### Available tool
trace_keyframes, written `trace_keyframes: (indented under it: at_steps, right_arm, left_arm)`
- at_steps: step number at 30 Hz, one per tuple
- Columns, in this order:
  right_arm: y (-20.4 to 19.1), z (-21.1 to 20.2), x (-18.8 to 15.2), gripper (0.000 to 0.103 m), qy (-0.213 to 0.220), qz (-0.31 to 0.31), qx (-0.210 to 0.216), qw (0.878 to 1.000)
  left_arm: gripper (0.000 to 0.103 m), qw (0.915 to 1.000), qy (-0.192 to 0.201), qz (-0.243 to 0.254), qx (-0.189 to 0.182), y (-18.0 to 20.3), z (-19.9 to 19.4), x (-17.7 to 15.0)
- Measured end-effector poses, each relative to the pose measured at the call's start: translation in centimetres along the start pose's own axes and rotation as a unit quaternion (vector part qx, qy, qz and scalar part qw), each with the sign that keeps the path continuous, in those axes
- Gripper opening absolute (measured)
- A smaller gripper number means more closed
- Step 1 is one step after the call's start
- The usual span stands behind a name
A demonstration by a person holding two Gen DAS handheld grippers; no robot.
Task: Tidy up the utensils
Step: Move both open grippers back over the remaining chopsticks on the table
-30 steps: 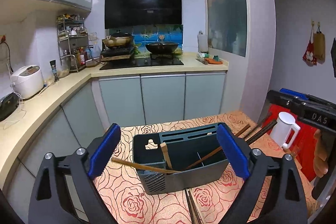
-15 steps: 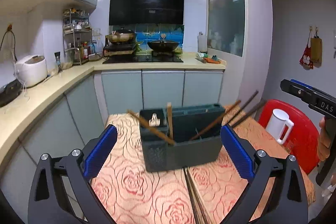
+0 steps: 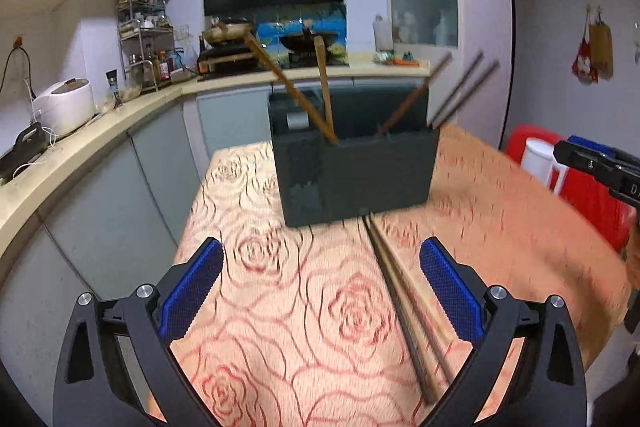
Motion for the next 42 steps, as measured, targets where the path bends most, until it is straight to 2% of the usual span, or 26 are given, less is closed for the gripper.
trace_keyframes:
  at_steps: [7,17,25,33,42]
  right_arm:
    - [-0.8,0.4,-4.1,0.061,-0.029,-0.01,0.0,1.0]
    - [-2.4,0.9,-7.6,0.061,-0.064,-0.031,0.006,0.997]
    - [-2.7,1.0,-8.2,0.061,-0.071,-0.036,0.011,0.997]
    - [-2.6,1.0,-8.1,0.061,-0.07,-0.032,0.011,0.997]
    - [-3.0,1.0,-8.4,0.061,-0.074,-0.038,0.015,0.996]
  left_arm:
    - [0.095,0.9995,-0.027,0.011,-0.012,0.7,0.2,-3.7]
    - [0.095,0.9983,-0.046,0.019,-0.03,1.9,-0.1,-6.2]
    - [0.095,0.9946,-0.072,0.044,-0.06,3.5,-1.1,-8.7]
    - [0.095,0.9918,-0.094,0.07,-0.051,4.5,-0.5,-9.8]
    - [0.095,0.9907,-0.105,0.067,-0.054,4.6,-0.3,-9.9]
Point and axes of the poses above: each gripper's, at about its wrist camera, not at the fingertips, and z roughly the way its jaws point, y to its right, x to its top, the point moved 3 cm from there along z, roughly the way its jaws point, and after that the axes turned 10 degrees about y, right-handed, at the moved point
